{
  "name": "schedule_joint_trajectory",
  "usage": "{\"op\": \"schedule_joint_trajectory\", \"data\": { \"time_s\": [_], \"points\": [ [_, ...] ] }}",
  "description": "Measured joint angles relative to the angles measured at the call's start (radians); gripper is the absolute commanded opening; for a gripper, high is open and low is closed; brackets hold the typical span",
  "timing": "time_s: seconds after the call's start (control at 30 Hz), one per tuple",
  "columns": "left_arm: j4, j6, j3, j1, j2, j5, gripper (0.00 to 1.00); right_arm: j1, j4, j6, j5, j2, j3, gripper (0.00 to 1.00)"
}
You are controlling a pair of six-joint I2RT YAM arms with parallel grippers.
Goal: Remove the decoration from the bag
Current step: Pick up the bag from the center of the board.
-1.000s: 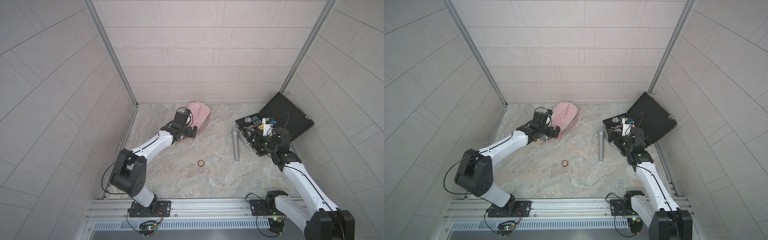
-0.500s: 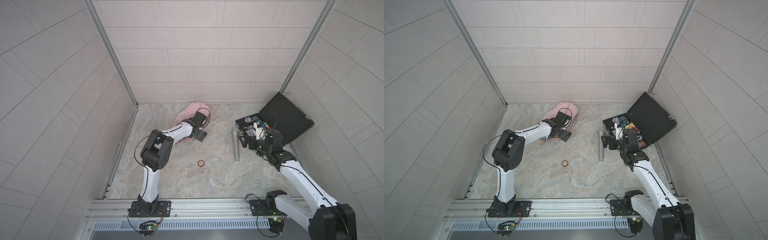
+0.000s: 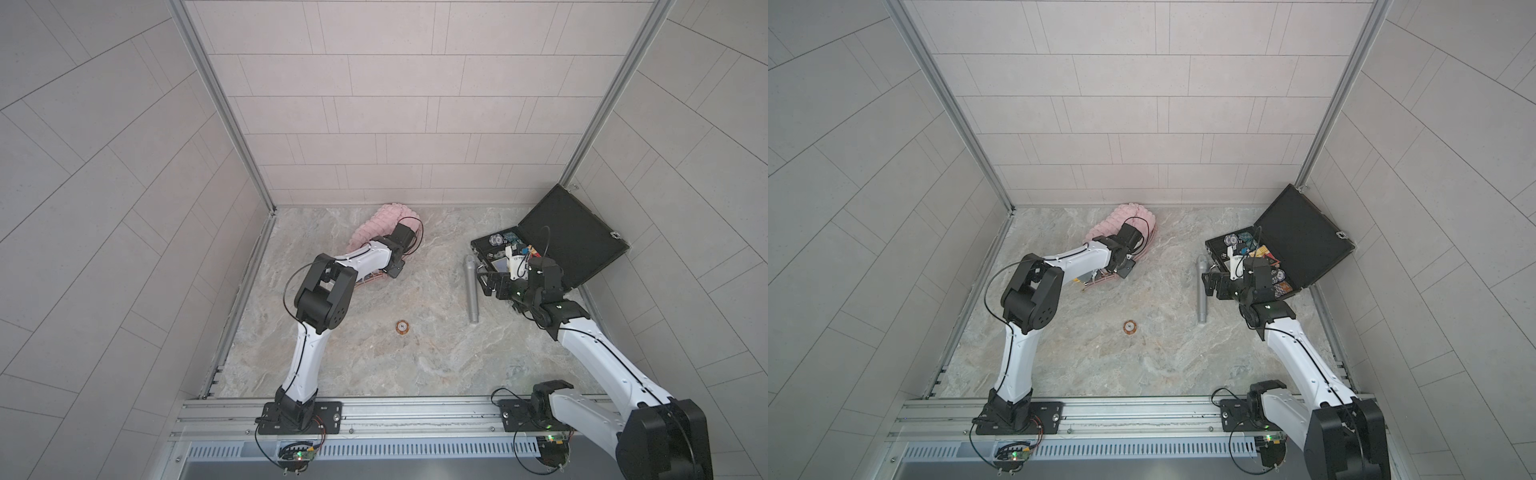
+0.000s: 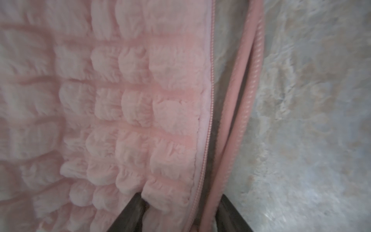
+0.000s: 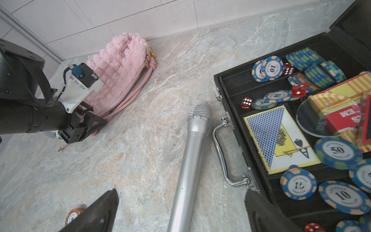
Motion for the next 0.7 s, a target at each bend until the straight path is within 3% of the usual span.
{"op": "schedule_joint_trajectory", "data": {
  "time_s": [0.2,0.4,0.7],
  "points": [
    [-0.018,-0.021,0.022,0.008,0.0,0.011,0.02,0.0,0.019,0.0,0.0,0.011,0.0,1.0],
    [-0.078,-0.062,0.034,0.032,-0.034,0.118,0.0,0.0,0.043,0.005,-0.014,0.017,0.0,1.0],
    [-0.189,-0.181,0.062,0.096,-0.255,0.443,0.0,0.002,0.106,0.039,-0.074,0.04,0.0,1.0]
  ]
}}
